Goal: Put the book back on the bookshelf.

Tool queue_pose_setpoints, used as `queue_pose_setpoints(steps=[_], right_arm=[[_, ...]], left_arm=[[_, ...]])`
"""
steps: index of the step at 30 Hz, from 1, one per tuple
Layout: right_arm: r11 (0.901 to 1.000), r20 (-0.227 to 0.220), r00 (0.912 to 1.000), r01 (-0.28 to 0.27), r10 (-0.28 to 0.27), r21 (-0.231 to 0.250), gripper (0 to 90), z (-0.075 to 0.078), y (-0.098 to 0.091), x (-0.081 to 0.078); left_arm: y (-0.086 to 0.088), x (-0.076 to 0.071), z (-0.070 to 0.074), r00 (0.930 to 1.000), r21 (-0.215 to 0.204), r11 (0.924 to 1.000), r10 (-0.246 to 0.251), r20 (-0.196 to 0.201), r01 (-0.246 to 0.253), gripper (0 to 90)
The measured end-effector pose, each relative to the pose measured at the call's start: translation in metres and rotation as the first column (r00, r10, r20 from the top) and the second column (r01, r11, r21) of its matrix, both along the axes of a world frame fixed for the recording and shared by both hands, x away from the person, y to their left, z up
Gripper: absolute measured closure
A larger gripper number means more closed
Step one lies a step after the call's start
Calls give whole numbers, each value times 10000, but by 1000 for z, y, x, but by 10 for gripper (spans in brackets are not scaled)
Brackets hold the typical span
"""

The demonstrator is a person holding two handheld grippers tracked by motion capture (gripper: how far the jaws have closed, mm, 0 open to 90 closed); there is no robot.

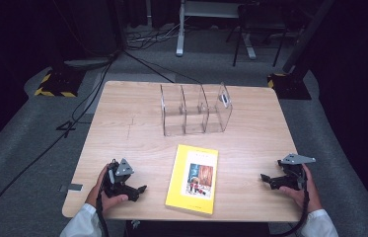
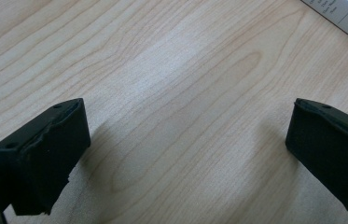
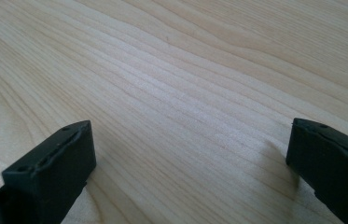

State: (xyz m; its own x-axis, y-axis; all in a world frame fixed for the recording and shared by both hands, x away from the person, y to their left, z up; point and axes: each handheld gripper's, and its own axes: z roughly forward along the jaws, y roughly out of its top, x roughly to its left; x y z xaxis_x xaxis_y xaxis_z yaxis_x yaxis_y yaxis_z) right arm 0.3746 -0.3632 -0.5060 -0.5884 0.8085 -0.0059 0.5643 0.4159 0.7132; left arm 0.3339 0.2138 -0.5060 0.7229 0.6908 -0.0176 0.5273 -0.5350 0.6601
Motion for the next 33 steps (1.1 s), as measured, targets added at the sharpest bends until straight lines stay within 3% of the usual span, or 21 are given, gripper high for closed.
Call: queue_pose_setpoints(steps=[8,13,20,24,29,33], right_arm=[[10000,23,10000,62,-62,22,24,0,0,-1],[9999,141,9999,-88,87,74,80,1,1,-4],[9975,127,9974,-709,708,53,102,1,20,-11],[9885,70,9885,-1513,1513,12,103,2,42,-14],[9793,4,9793,-2024,2024,-23,103,2,59,-14],[9692,-63,9693,-2459,2458,-113,103,3,73,-16]], left_arm=[[-5,-4,0,10000,32,10000,-13,14,13,2],[-14,-12,0,9993,-45,9993,-372,8,372,3],[-36,-26,0,9910,16,9910,-1335,-13,1336,2],[-48,-31,0,9858,-15,9858,-1681,-8,1681,2],[-54,-37,0,9828,-2,9828,-1847,5,1847,2],[-62,-46,0,9754,-6,9754,-2203,5,2203,2]])
